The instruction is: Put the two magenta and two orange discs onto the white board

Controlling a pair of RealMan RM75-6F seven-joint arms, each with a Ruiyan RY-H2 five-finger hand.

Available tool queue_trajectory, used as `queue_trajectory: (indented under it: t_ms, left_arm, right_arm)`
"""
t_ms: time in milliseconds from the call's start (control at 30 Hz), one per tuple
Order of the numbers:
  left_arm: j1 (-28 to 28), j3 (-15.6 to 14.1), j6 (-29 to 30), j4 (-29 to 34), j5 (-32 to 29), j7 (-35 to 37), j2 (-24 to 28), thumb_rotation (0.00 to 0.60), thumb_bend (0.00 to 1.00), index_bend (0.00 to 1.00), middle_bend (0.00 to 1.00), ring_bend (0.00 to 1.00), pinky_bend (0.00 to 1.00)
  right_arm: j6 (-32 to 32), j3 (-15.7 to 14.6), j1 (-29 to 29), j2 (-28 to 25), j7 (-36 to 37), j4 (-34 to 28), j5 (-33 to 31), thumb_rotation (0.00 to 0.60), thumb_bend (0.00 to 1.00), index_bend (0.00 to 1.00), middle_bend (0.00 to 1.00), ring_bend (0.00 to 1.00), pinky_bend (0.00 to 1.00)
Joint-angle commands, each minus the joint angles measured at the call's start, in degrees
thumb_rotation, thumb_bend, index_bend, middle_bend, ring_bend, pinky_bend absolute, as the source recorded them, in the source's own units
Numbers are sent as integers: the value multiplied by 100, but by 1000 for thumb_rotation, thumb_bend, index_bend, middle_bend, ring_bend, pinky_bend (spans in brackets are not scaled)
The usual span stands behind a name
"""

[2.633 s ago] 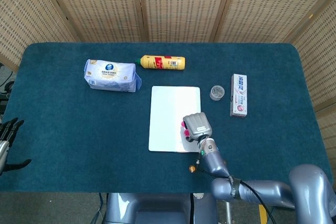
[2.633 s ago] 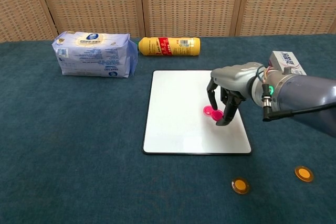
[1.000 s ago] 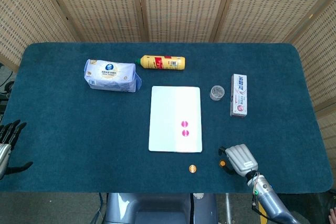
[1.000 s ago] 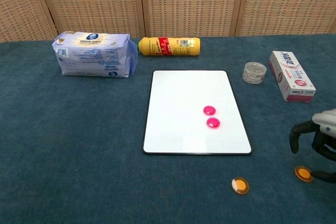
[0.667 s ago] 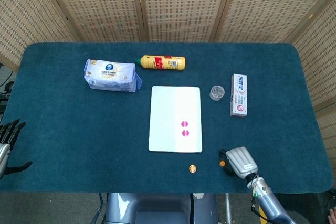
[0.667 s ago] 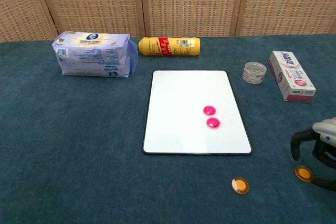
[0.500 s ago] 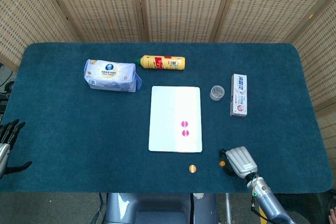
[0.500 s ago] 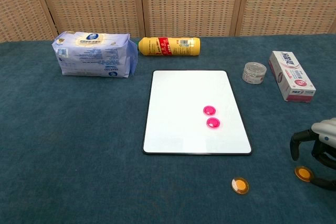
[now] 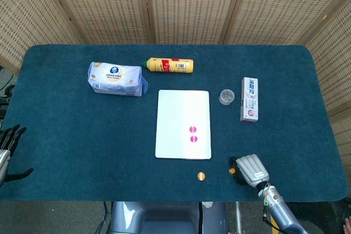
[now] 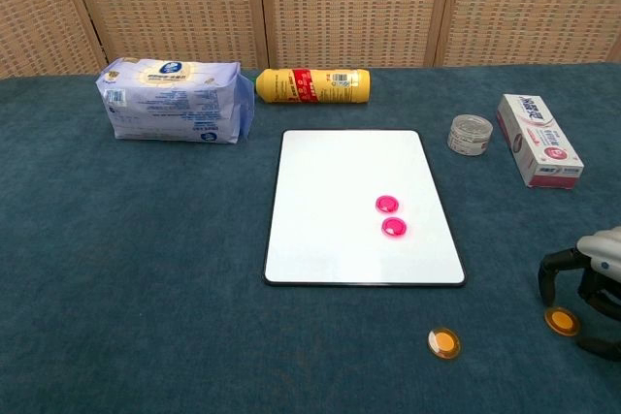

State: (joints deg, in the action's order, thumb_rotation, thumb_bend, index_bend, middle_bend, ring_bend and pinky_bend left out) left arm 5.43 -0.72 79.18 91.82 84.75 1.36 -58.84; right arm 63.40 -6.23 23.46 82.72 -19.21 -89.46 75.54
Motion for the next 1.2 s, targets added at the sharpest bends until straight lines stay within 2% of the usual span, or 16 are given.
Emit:
queue_trajectory:
  t_ms: [33, 367, 433, 567, 833, 1067, 1200]
  left_arm:
    - [2, -2, -7, 3, -3, -20, -7, 600, 0, 0, 0, 0, 0]
    - [10, 5, -33, 3, -33, -40, -16, 600, 0, 0, 0, 0, 0]
    - [12, 4, -38, 3, -34, -42, -19, 600, 0, 0, 0, 0, 0]
    - [10, 3, -33, 6, -30, -47, -22, 600, 0, 0, 0, 0, 0]
    - [11, 6, -36, 9, -38, -56, -23, 600, 0, 0, 0, 0, 0]
    - [11, 11, -35, 6, -44, -34, -15, 600, 0, 0, 0, 0, 0]
    - [11, 4, -38, 7, -35, -41, -16, 600, 0, 0, 0, 0, 0]
  right_arm:
    - [-32, 28, -17, 27, 4, 36, 5, 600, 337, 413, 849, 871, 1000]
    - [-150, 110, -70, 84, 11, 159, -7, 600, 337, 413, 849, 871, 1000]
    - [-169, 122, -78, 93, 16, 170, -3, 600, 337, 432, 849, 871, 1000]
    - [-198, 141, -99, 93, 56, 168, 18, 600, 339, 538, 851, 872, 1000]
    - [-345, 231, -88, 44, 225, 65, -37, 600, 362, 558, 854, 872, 1000]
    - [-439, 467, 30, -96, 292, -256, -153, 600, 363, 558, 854, 873, 1000]
    - [-546, 744, 239, -200, 82, -614, -335, 600, 362, 558, 855, 875, 1000]
